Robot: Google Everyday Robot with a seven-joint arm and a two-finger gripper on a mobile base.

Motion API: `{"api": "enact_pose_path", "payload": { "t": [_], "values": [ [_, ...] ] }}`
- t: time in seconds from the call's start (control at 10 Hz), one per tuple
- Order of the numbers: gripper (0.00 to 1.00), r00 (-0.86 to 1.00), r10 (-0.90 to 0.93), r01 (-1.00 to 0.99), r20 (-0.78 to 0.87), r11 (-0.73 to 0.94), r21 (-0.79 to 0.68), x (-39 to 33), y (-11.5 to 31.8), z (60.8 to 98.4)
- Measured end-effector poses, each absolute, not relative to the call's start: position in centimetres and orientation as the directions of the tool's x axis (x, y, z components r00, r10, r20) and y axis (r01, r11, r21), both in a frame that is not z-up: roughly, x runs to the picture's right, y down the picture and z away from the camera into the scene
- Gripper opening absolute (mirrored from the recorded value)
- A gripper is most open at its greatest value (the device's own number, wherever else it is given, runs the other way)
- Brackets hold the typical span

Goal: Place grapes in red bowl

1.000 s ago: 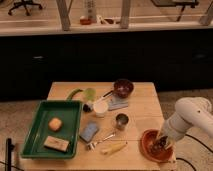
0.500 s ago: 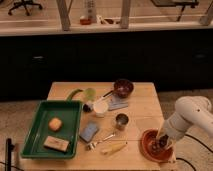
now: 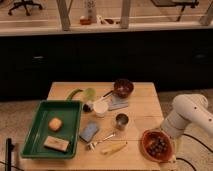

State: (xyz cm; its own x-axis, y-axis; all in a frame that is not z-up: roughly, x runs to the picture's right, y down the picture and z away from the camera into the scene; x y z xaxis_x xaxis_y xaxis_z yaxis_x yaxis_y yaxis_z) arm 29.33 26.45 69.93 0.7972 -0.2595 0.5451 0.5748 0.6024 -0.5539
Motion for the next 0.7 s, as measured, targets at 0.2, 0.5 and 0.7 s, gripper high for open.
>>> {"api": "enact_pose_path", "payload": {
  "t": [0.2, 0.5, 0.7],
  "values": [
    [0.80, 0.799, -0.262, 0.575, 0.542, 0.599, -0.557, 29.50, 26.47, 69.73],
    [0.80, 0.796, -0.271, 0.580, 0.540, 0.594, -0.557, 29.45, 26.34, 69.57],
    [0.80, 0.793, -0.277, 0.586, 0.543, 0.590, -0.555, 29.50, 26.28, 69.48]
  ]
}}
